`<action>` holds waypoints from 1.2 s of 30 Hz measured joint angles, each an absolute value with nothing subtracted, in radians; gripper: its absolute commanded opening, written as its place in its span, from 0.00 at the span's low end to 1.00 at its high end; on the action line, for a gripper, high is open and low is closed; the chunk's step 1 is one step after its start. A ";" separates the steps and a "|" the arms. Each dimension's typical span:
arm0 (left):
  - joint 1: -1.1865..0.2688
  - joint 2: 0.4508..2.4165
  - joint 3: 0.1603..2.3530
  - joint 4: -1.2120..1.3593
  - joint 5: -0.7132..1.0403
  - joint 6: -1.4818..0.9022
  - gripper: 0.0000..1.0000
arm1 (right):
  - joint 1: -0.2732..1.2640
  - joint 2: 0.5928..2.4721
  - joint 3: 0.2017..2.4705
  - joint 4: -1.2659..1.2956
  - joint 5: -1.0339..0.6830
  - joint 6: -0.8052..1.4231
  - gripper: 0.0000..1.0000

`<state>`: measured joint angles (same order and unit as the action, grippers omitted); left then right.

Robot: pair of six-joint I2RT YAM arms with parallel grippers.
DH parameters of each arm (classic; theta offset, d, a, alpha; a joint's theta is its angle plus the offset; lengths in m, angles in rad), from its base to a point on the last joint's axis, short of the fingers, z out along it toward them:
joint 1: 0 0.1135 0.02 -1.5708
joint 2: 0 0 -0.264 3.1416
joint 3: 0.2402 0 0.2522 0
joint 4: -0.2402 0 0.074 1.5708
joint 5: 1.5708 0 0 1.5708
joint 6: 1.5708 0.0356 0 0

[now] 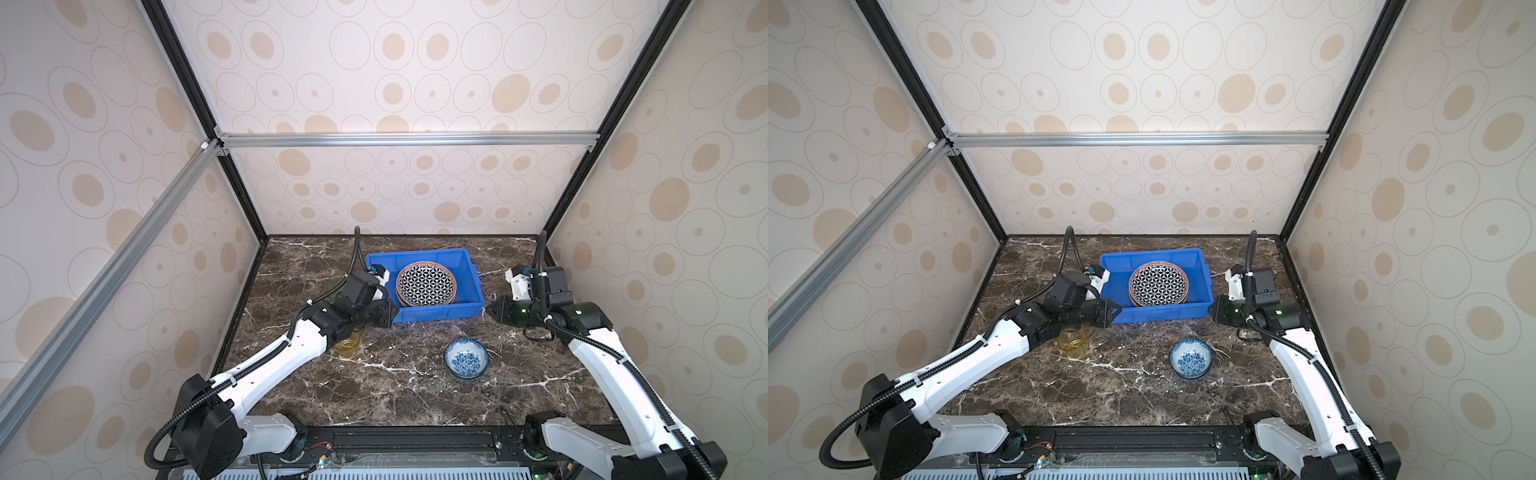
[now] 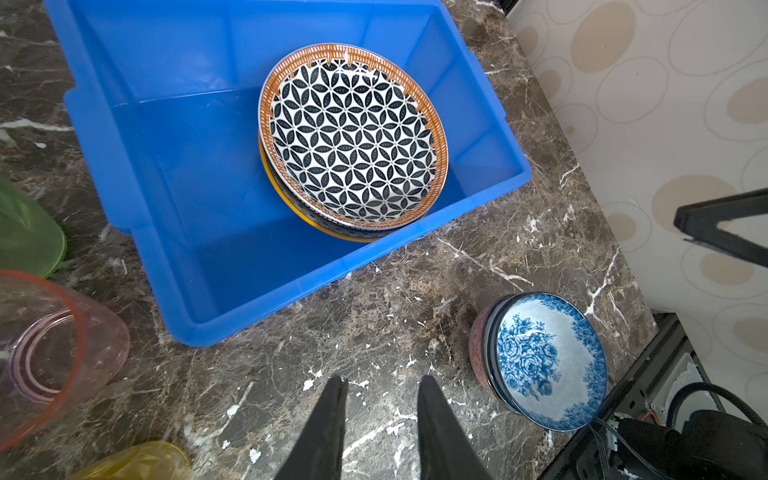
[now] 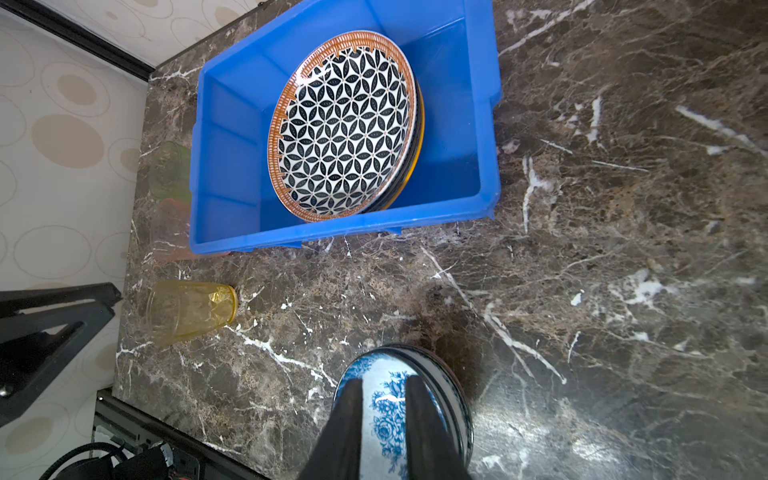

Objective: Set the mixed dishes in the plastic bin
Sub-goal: 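Move the right gripper toward the stack of blue floral bowls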

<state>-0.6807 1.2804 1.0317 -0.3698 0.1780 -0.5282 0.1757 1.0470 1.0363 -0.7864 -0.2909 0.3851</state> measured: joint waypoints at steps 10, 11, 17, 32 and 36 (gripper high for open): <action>-0.688 1.289 1.031 -0.359 0.193 -0.546 0.31 | 0.176 0.974 1.028 -0.892 -0.264 0.364 0.22; -0.690 1.291 1.031 -0.359 0.194 -0.546 0.31 | 0.176 0.964 1.022 -0.900 -0.260 0.364 0.22; -0.699 1.302 1.031 -0.360 0.200 -0.551 0.31 | 0.176 0.905 0.996 -0.942 -0.240 0.365 0.22; -0.749 1.303 1.036 -0.379 0.192 -0.565 0.30 | 0.176 0.831 0.949 -0.991 -0.239 0.377 0.22; -0.756 1.303 1.036 -0.380 0.189 -0.565 0.30 | 0.176 0.821 0.949 -1.003 -0.242 0.379 0.22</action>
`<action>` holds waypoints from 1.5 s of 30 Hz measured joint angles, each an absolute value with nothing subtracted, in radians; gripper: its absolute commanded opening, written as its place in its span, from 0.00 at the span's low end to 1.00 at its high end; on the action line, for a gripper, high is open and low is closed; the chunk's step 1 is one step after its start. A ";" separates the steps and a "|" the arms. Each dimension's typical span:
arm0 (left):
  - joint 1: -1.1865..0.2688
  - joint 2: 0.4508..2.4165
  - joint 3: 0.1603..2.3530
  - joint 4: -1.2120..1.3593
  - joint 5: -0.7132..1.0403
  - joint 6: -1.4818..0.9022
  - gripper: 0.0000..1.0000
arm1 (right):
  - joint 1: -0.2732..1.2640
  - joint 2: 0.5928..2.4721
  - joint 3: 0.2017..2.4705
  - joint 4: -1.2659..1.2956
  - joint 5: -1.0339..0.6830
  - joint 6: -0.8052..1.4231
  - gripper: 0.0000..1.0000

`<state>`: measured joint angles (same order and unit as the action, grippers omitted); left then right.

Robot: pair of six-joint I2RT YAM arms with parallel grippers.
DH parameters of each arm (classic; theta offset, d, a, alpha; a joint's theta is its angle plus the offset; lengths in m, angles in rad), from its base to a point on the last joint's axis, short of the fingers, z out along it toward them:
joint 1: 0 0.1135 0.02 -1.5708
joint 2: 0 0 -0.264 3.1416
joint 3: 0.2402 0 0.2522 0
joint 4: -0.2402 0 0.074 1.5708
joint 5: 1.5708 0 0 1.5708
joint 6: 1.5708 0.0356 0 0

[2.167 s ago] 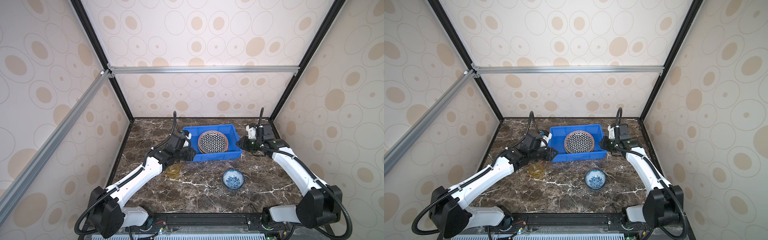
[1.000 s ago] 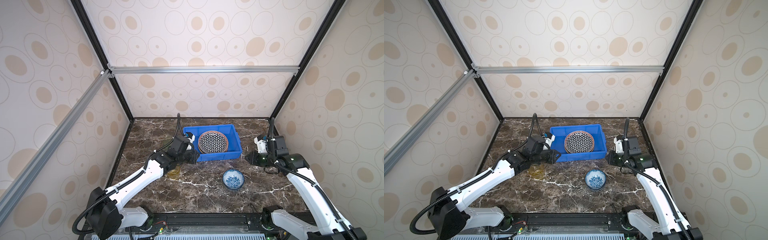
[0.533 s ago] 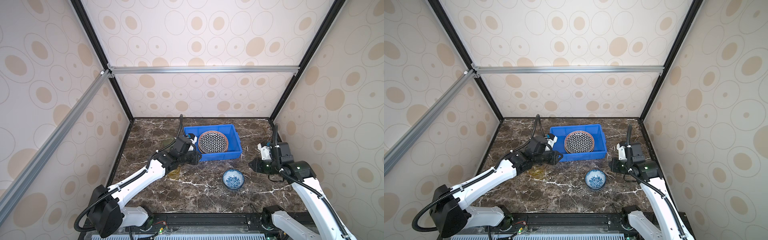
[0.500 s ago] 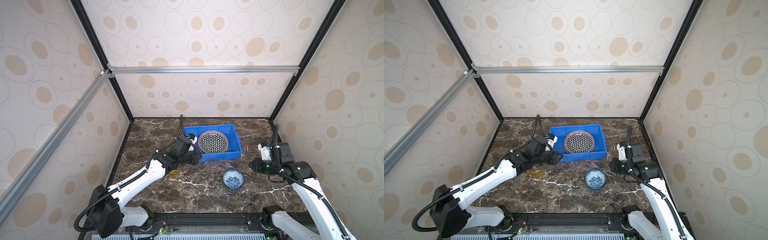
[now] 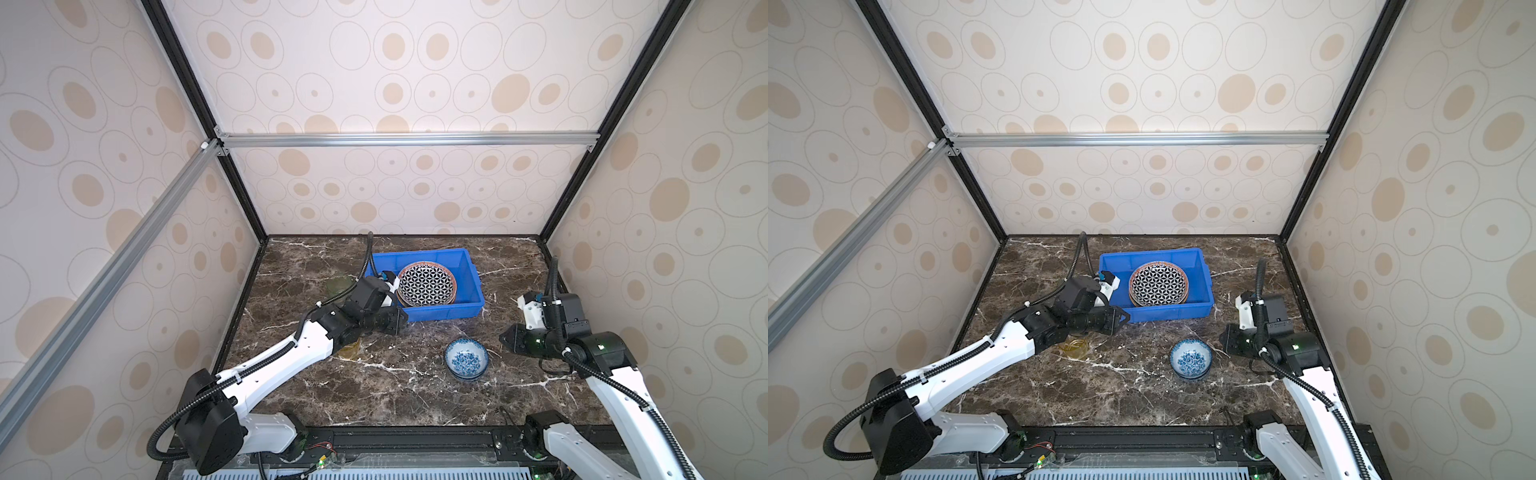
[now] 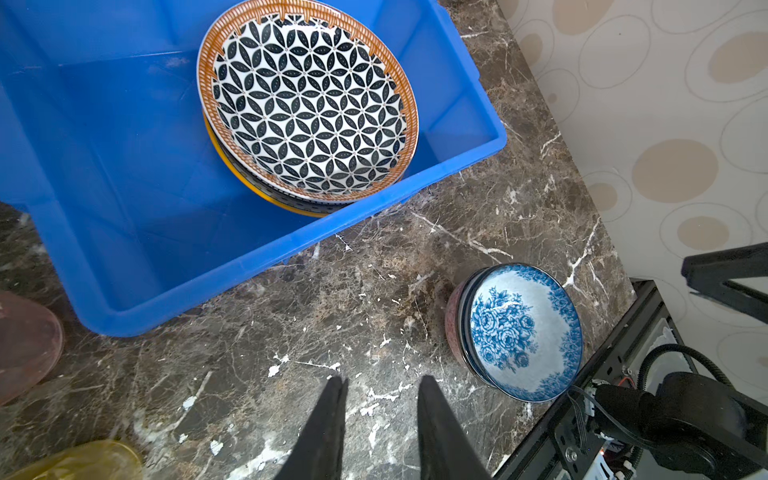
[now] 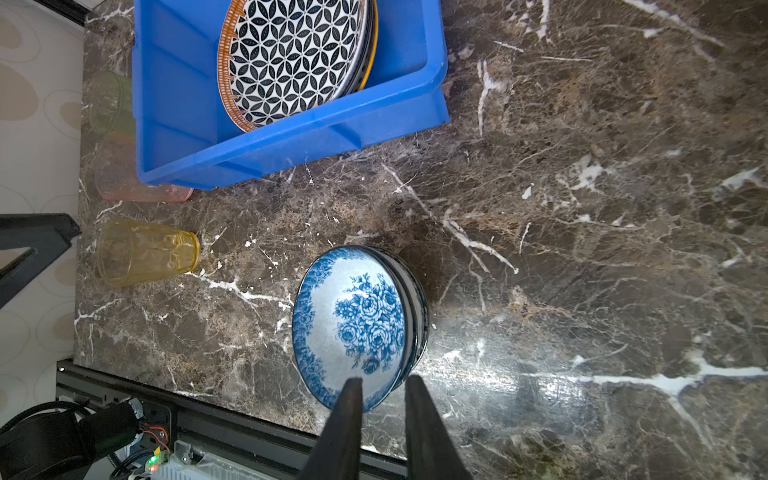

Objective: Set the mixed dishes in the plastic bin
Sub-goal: 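Move the right gripper toward the stack of blue floral bowls, then grip the bowl stack rim with the right gripper while the left gripper approaches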

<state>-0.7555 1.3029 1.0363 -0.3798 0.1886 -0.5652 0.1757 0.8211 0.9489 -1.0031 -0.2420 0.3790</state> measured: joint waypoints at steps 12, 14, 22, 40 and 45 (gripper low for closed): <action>-0.770 1.332 1.040 -0.378 0.185 -0.565 0.30 | 0.183 0.796 0.949 -1.027 -0.252 0.406 0.21; -0.775 1.340 1.040 -0.377 0.185 -0.565 0.30 | 0.186 0.790 0.949 -1.027 -0.254 0.412 0.21; -0.795 1.358 1.046 -0.377 0.186 -0.565 0.30 | 0.210 0.769 0.884 -1.013 -0.259 0.447 0.20; -0.816 1.434 1.090 -0.375 0.197 -0.564 0.30 | 0.315 0.862 0.789 -0.932 -0.183 0.482 0.20; -0.818 1.450 1.098 -0.374 0.201 -0.564 0.30 | 0.317 0.884 0.783 -0.913 -0.161 0.482 0.20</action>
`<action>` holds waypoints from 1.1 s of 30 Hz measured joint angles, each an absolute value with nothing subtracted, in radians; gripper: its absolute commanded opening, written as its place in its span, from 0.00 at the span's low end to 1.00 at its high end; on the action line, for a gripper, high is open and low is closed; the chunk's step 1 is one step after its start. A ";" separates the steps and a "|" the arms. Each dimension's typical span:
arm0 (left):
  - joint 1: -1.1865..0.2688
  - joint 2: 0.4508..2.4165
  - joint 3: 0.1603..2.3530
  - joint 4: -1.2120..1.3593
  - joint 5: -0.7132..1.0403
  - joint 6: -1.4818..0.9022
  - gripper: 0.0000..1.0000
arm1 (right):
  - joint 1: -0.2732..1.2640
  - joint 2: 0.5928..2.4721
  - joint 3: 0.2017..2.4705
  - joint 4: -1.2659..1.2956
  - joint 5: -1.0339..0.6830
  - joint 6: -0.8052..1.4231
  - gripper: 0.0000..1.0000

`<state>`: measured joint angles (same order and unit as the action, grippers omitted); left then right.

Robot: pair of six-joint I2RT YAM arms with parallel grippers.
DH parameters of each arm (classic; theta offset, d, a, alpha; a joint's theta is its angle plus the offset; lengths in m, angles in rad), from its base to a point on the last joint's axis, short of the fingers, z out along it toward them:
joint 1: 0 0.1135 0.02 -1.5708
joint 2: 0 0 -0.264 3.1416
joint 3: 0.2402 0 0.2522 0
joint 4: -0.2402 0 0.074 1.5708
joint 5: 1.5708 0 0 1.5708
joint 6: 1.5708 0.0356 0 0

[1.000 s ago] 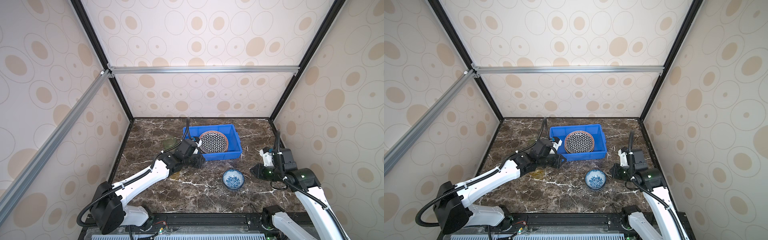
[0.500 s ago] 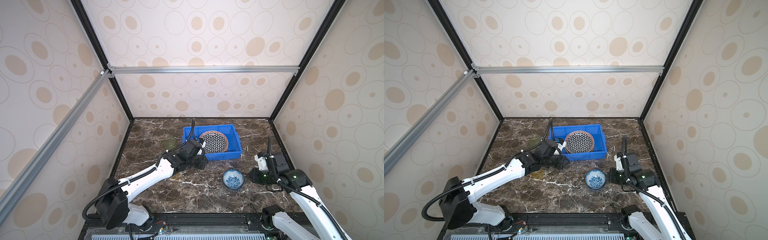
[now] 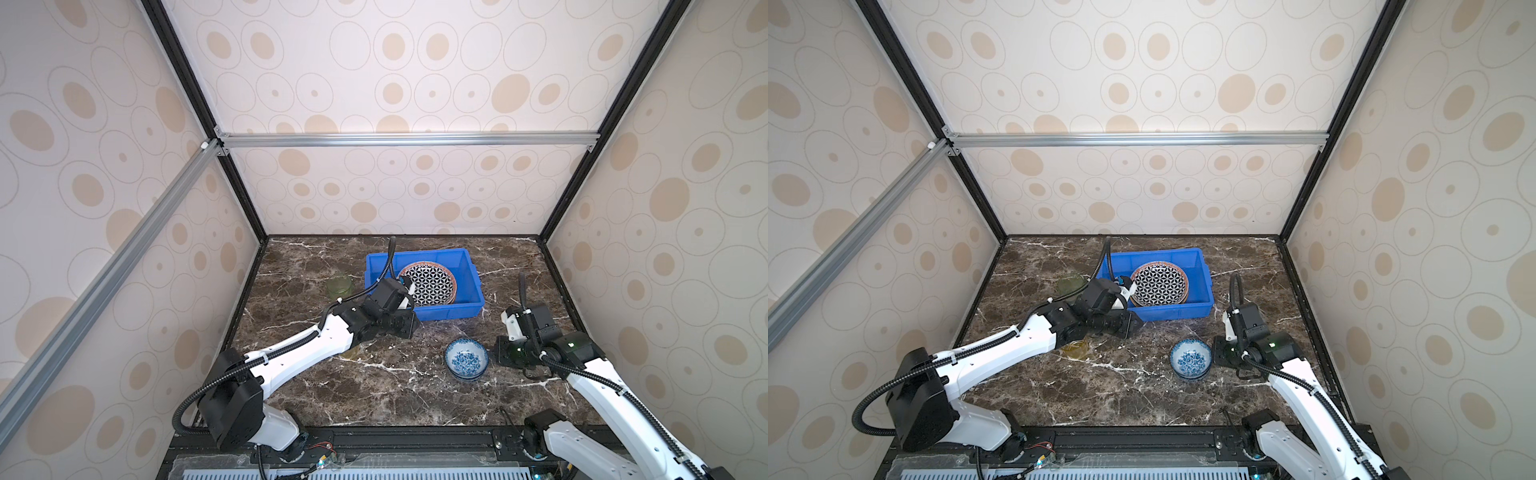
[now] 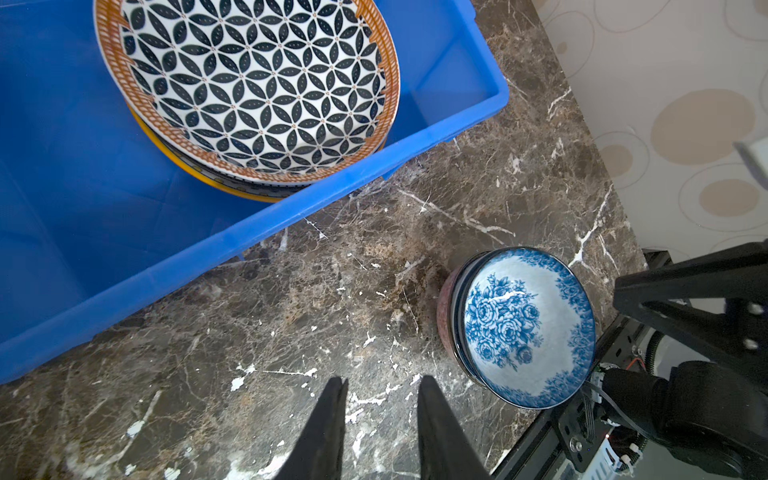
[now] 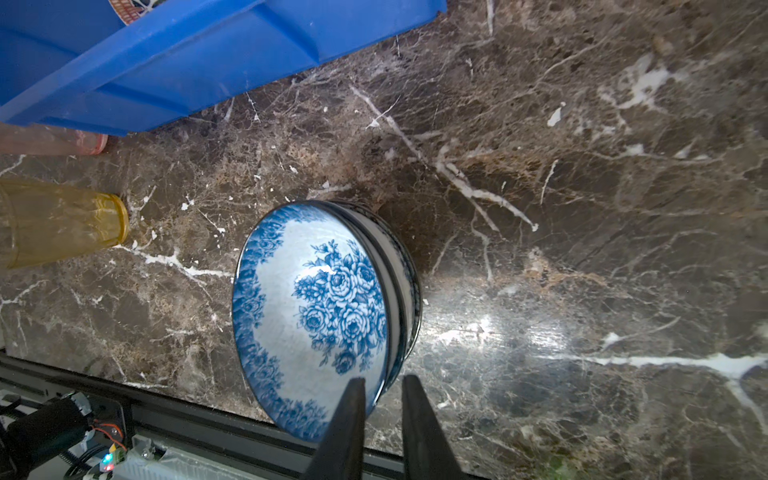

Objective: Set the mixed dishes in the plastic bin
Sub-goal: 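Grip the bowl stack rim with the right gripper while the left gripper approaches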

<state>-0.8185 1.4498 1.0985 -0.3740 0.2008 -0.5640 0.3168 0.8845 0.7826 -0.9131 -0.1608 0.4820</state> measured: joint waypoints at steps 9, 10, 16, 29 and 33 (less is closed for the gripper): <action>-0.826 1.483 1.100 -0.376 0.208 -0.564 0.30 | 0.325 0.910 0.755 -0.864 -0.160 0.486 0.18; -0.826 1.483 1.100 -0.376 0.210 -0.564 0.30 | 0.327 0.914 0.755 -0.860 -0.160 0.486 0.18; -0.828 1.487 1.104 -0.376 0.220 -0.564 0.30 | 0.336 0.949 0.750 -0.826 -0.160 0.488 0.15; -0.857 1.545 1.145 -0.379 0.238 -0.564 0.31 | 0.341 0.960 0.728 -0.814 -0.140 0.485 0.10; -0.872 1.571 1.162 -0.380 0.243 -0.564 0.31 | 0.341 0.965 0.719 -0.805 -0.139 0.485 0.10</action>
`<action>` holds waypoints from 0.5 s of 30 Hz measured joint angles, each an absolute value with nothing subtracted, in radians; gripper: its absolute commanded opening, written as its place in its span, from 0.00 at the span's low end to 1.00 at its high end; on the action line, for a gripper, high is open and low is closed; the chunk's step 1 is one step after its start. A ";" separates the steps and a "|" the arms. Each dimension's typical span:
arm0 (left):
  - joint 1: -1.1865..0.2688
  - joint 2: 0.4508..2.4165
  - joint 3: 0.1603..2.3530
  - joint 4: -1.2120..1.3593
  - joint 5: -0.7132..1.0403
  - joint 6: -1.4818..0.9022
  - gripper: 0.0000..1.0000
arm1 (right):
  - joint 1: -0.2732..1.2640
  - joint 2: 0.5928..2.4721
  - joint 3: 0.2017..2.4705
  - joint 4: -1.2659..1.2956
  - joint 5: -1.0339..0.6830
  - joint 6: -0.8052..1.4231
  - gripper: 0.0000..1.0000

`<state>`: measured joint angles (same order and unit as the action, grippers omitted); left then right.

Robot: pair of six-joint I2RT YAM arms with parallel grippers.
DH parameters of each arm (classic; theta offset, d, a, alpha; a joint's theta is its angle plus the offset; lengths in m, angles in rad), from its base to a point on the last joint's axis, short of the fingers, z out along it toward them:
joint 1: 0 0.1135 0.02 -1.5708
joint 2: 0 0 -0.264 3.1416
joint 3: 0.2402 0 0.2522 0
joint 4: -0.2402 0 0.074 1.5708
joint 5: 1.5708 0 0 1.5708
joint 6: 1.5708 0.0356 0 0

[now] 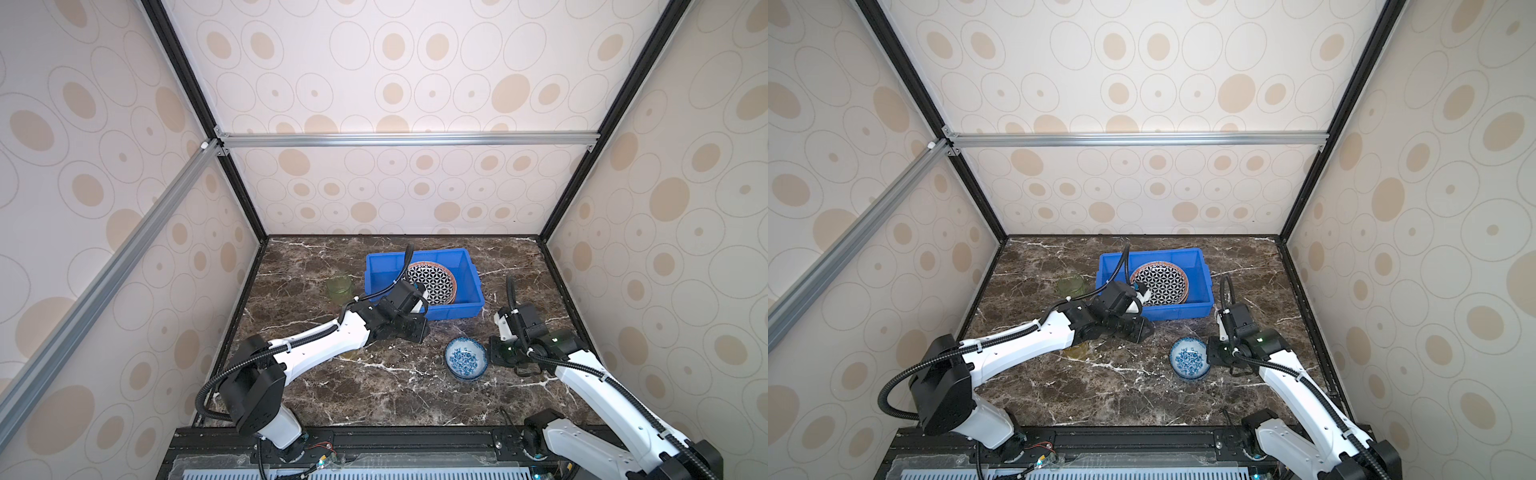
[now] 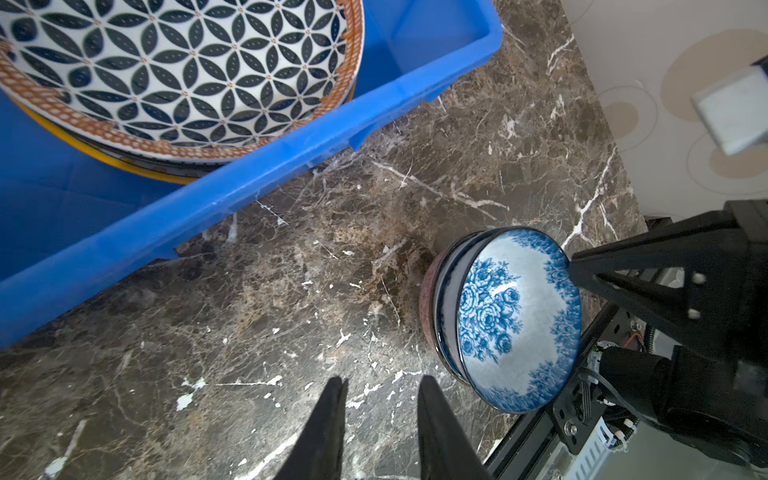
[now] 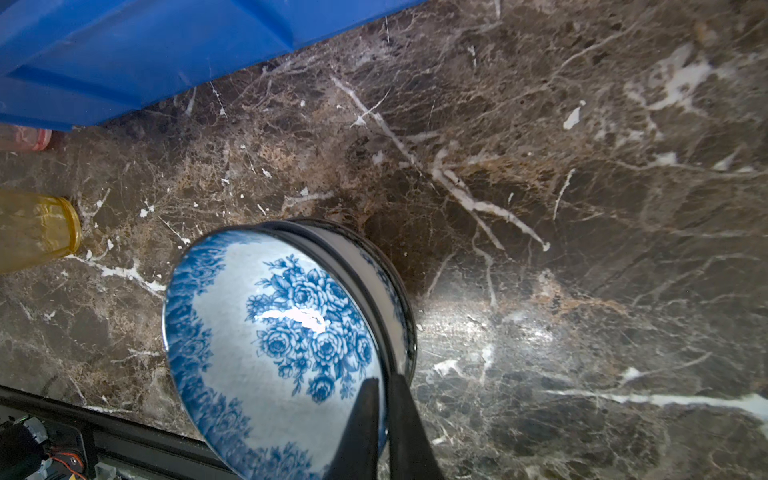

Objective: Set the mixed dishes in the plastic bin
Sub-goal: 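Grip the bowl stack rim with the right gripper while the left gripper approaches, then grasp the top floral bowl with the left gripper while the right holds the stack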

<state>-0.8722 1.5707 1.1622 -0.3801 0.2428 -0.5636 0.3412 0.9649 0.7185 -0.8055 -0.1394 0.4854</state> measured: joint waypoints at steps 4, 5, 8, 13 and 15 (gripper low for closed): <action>-0.888 1.588 1.168 -0.380 0.249 -0.564 0.31 | 0.341 0.973 0.714 -0.799 -0.139 0.485 0.10; -0.892 1.592 1.169 -0.381 0.252 -0.564 0.31 | 0.341 0.973 0.713 -0.798 -0.139 0.485 0.10; -0.905 1.607 1.180 -0.381 0.256 -0.564 0.31 | 0.341 0.973 0.712 -0.796 -0.139 0.485 0.10; -0.930 1.641 1.207 -0.381 0.261 -0.564 0.31 | 0.341 0.973 0.712 -0.795 -0.140 0.485 0.10; -0.941 1.654 1.219 -0.381 0.264 -0.564 0.31 | 0.341 0.973 0.710 -0.793 -0.140 0.485 0.10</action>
<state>-0.9405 1.6543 1.2194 -0.3813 0.2642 -0.5636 0.3412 0.9726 0.7105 -0.7929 -0.1398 0.4847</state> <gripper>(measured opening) 0.310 0.104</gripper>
